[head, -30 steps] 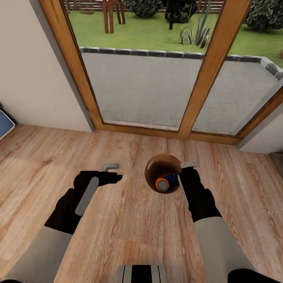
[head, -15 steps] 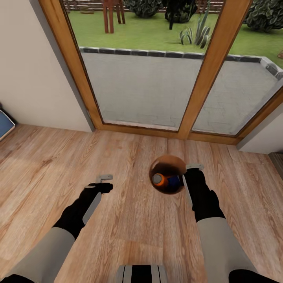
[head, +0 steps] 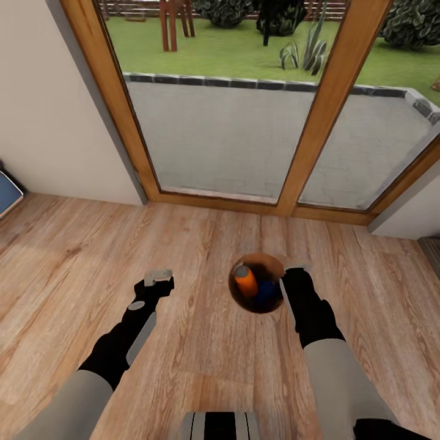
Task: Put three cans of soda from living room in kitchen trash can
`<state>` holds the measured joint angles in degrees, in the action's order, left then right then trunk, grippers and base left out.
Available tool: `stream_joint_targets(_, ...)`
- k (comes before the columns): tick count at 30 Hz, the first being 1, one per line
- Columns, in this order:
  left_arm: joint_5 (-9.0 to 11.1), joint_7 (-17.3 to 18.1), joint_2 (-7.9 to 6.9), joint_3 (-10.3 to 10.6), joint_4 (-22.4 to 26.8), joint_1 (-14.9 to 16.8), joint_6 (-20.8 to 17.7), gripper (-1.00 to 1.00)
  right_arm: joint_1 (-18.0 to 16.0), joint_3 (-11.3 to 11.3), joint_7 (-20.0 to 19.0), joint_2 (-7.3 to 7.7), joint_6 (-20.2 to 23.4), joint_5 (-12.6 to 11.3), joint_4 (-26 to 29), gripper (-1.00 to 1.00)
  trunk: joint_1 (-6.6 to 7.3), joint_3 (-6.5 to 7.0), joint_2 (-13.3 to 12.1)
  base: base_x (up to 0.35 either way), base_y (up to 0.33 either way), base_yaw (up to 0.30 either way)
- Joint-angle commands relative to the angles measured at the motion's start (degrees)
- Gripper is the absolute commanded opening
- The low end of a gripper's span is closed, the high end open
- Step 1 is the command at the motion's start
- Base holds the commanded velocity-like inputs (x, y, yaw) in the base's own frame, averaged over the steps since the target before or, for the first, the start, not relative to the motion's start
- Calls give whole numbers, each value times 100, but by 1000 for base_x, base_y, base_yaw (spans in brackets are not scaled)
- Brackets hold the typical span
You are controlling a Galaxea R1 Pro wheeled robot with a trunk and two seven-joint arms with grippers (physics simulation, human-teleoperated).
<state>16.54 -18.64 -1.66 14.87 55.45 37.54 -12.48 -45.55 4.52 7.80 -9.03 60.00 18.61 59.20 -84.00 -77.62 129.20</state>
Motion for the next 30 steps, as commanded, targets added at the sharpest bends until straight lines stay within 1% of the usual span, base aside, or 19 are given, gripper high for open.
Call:
stream_joint_targets(1, -1, 0, 0, 2, 11, -13, 29, 100, -6, -2, -22, 2, 0, -113, -12, -100, 1, 1, 0, 0, 0, 0)
stream_joint_targets(6, -1, 6, 0, 6, 49, -185, 246, 100, -19, 9, -24, 29, 0, -423, -378, -100, 1, 1, 0, 0, 0, 0)
stream_joint_targets(11, -1, 16, 5, 7, 53, -227, 274, 100, -23, 15, -25, 37, 0, -542, -575, -100, 1, 1, 0, 0, 0, 0)
stream_joint_targets(15, -1, 18, 7, 7, 54, -235, 279, 100, -24, 20, -25, 42, 0, -572, -628, -100, 1, 1, 0, 0, 0, 0)
stream_joint_targets(30, -1, 22, 8, 15, 63, -239, 281, 100, -23, 23, -25, 51, 0, -587, -655, -100, -329, -268, 602, 0, 0, 0)
